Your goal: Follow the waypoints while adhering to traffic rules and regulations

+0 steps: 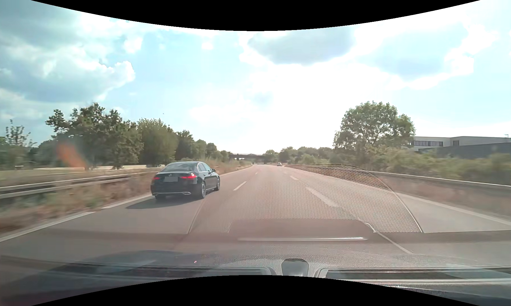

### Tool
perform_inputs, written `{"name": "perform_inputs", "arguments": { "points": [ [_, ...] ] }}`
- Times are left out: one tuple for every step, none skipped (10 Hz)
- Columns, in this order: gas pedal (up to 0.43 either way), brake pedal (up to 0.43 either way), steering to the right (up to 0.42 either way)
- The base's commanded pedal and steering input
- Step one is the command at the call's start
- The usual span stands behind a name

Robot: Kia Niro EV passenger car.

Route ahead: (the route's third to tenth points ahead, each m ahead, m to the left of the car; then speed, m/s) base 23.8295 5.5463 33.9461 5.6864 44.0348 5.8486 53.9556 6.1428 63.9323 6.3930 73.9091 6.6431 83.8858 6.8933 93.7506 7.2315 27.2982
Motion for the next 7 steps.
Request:
{"name": "perform_inputs", "arguments": {
  "points": [
    [0.228, 0.0, -0.005],
    [0.228, 0.0, -0.005],
    [0.228, 0.0, -0.005],
    [0.228, 0.0, -0.005],
    [0.228, 0.0, -0.005],
    [0.228, 0.0, -0.005],
    [0.22, 0.0, -0.005]
  ]
}}
